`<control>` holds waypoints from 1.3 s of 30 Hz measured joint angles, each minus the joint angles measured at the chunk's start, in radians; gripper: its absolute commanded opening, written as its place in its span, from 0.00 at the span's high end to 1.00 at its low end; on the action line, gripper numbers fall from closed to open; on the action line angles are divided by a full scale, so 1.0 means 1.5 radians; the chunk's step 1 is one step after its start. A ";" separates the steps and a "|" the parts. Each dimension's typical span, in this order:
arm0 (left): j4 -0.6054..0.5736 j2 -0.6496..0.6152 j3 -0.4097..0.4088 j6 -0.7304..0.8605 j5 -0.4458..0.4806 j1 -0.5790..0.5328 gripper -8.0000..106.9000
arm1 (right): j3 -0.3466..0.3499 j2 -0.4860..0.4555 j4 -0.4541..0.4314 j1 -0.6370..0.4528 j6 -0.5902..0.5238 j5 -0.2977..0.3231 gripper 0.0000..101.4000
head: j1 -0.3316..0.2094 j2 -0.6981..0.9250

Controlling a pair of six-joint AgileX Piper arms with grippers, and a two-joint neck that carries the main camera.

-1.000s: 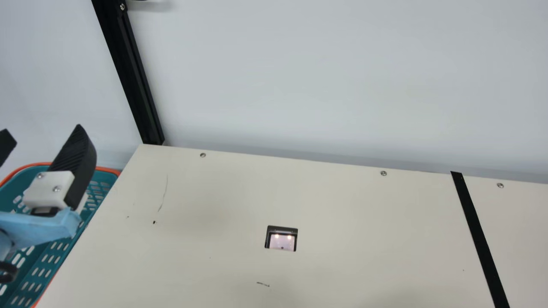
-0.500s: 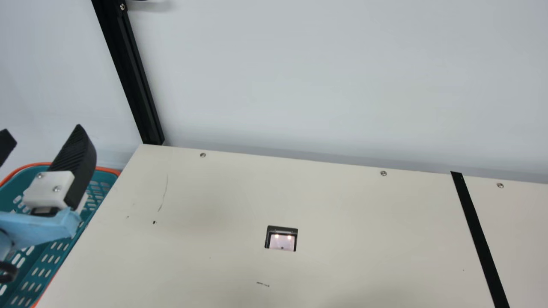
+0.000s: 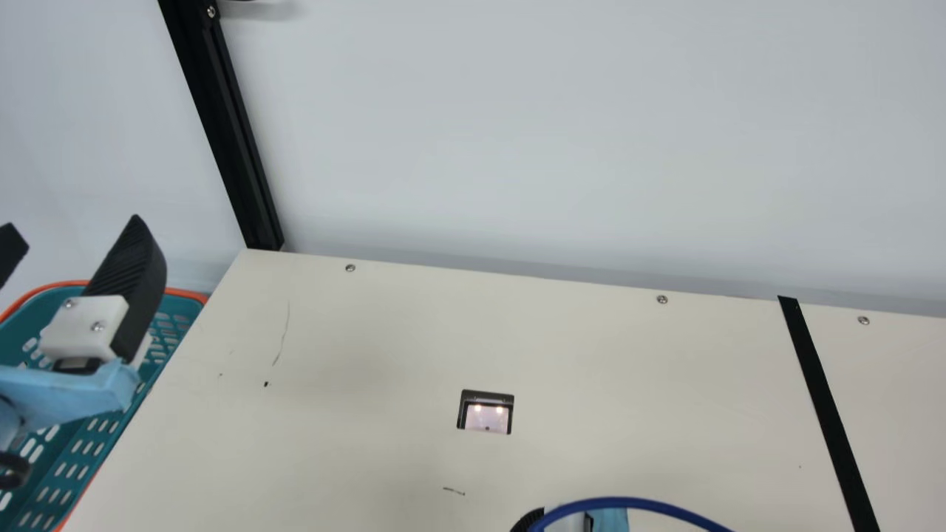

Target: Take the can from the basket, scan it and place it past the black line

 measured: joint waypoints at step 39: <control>0.000 0.000 0.000 0.000 0.000 0.000 0.15 | 0.014 0.111 0.206 -0.044 -0.109 -0.066 0.00 | -0.003 0.000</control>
